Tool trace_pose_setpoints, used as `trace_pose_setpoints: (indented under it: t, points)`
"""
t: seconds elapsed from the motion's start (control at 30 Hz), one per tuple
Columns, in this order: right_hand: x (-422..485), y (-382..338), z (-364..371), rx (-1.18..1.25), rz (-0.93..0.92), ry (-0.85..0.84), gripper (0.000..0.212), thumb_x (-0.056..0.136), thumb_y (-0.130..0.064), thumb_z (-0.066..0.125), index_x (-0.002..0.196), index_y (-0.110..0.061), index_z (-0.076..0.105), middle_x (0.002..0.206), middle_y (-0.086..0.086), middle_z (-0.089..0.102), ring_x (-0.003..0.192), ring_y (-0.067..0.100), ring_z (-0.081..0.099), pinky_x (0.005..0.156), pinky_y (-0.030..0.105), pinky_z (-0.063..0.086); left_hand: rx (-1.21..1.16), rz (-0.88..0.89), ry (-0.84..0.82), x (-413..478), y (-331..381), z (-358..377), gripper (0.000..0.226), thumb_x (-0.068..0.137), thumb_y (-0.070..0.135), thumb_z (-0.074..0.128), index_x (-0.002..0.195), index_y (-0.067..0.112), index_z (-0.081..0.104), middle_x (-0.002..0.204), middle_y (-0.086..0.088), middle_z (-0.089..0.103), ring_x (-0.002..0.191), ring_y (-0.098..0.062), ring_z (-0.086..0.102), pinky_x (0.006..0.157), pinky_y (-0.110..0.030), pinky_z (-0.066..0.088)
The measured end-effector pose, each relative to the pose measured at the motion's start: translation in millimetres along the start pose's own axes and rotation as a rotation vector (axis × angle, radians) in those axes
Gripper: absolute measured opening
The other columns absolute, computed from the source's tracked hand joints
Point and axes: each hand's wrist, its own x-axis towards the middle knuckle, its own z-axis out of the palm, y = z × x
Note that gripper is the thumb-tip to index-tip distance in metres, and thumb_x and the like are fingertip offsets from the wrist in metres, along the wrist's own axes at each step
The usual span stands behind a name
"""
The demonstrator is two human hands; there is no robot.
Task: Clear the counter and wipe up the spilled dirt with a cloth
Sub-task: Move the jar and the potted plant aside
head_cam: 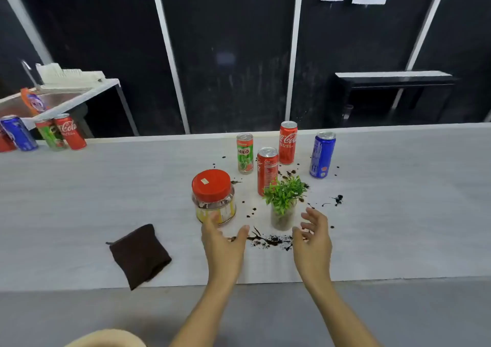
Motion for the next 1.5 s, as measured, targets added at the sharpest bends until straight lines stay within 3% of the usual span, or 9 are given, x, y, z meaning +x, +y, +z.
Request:
trace_pose_setpoints:
  t: [0.17, 0.23, 0.3, 0.4, 0.8, 0.93, 1.1, 1.3, 1.5]
  points:
    - [15, -5, 19, -0.085, 0.031, -0.070, 0.064, 0.080, -0.015, 0.074, 0.136, -0.014, 0.042, 0.130, -0.006, 0.051, 0.115, 0.012, 0.050, 0.096, 0.030, 0.045, 0.077, -0.020, 0.103, 37, -3, -10, 0.114, 0.060, 0.021, 0.091, 0.147, 0.013, 0.018, 0.151, -0.008, 0.024, 0.141, -0.025, 0.019, 0.113, -0.043, 0.029]
    - [24, -10, 24, -0.073, 0.039, -0.108, 0.055, 0.073, -0.012, 0.080, 0.116, -0.018, 0.047, 0.107, -0.019, 0.053, 0.094, -0.004, 0.053, 0.079, 0.007, 0.043, 0.075, -0.050, 0.073, 56, -7, -9, 0.129, 0.055, 0.025, 0.093, 0.150, 0.013, 0.008, 0.155, -0.008, 0.017, 0.145, -0.025, 0.014, 0.116, -0.048, 0.025]
    - [33, -10, 30, -0.082, 0.050, -0.133, 0.053, 0.066, -0.011, 0.085, 0.101, -0.020, 0.047, 0.088, -0.018, 0.054, 0.078, -0.003, 0.054, 0.061, 0.005, 0.041, 0.053, -0.053, 0.040, 71, -8, -7, 0.137, 0.050, 0.028, 0.095, 0.151, 0.016, 0.004, 0.155, -0.007, 0.019, 0.145, -0.025, 0.017, 0.116, -0.048, 0.025]
    - [43, -2, 36, -0.124, 0.068, -0.112, 0.047, 0.062, -0.020, 0.088, 0.094, -0.017, 0.053, 0.081, -0.007, 0.060, 0.075, 0.013, 0.060, 0.060, 0.018, 0.043, 0.010, -0.066, -0.003, 86, -13, -5, 0.138, 0.047, 0.032, 0.095, 0.150, 0.027, 0.003, 0.151, -0.004, 0.027, 0.140, -0.024, 0.030, 0.112, -0.047, 0.033]
    - [65, -13, -16, -0.024, 0.028, 0.089, 0.041, 0.065, -0.017, 0.085, 0.097, -0.017, 0.059, 0.086, -0.012, 0.063, 0.076, -0.007, 0.055, 0.056, 0.002, 0.039, -0.104, 0.114, -0.227, 73, 30, 27, 0.115, 0.049, 0.031, 0.095, 0.142, 0.029, 0.027, 0.136, 0.007, 0.046, 0.121, -0.013, 0.050, 0.096, -0.029, 0.049]
    - [93, -15, -70, -0.052, 0.044, 0.228, 0.043, 0.063, -0.023, 0.086, 0.097, -0.018, 0.060, 0.086, -0.011, 0.063, 0.078, 0.001, 0.057, 0.062, 0.018, 0.043, -0.144, 0.155, -0.466, 53, 65, 83, 0.113, 0.052, 0.025, 0.093, 0.143, 0.026, 0.027, 0.131, 0.012, 0.046, 0.115, -0.004, 0.049, 0.080, -0.008, 0.041]
    - [141, -3, -143, -0.122, 0.043, 0.321, 0.044, 0.063, -0.021, 0.086, 0.099, -0.017, 0.059, 0.087, -0.008, 0.063, 0.080, 0.012, 0.059, 0.061, 0.020, 0.042, -0.159, 0.177, -0.714, 32, 92, 177, 0.111, 0.053, 0.021, 0.094, 0.142, 0.029, 0.028, 0.132, 0.013, 0.048, 0.119, -0.005, 0.050, 0.093, -0.024, 0.048]
    - [237, 28, -212, -0.131, 0.050, 0.364, 0.047, 0.063, -0.021, 0.085, 0.101, -0.016, 0.059, 0.088, -0.009, 0.062, 0.081, 0.011, 0.060, 0.061, 0.020, 0.042, -0.149, 0.160, -0.708, 39, 112, 319, 0.112, 0.054, 0.024, 0.093, 0.144, 0.026, 0.025, 0.134, 0.010, 0.045, 0.120, -0.008, 0.046, 0.094, -0.024, 0.043]
    - [358, 58, -249, -0.101, 0.083, 0.307, 0.050, 0.063, -0.016, 0.085, 0.105, -0.012, 0.057, 0.094, -0.003, 0.064, 0.085, 0.016, 0.061, 0.062, 0.020, 0.043, -0.111, 0.066, -0.584, 84, 128, 451, 0.119, 0.050, 0.034, 0.092, 0.144, 0.028, 0.021, 0.140, 0.003, 0.042, 0.128, -0.019, 0.045, 0.103, -0.043, 0.046]
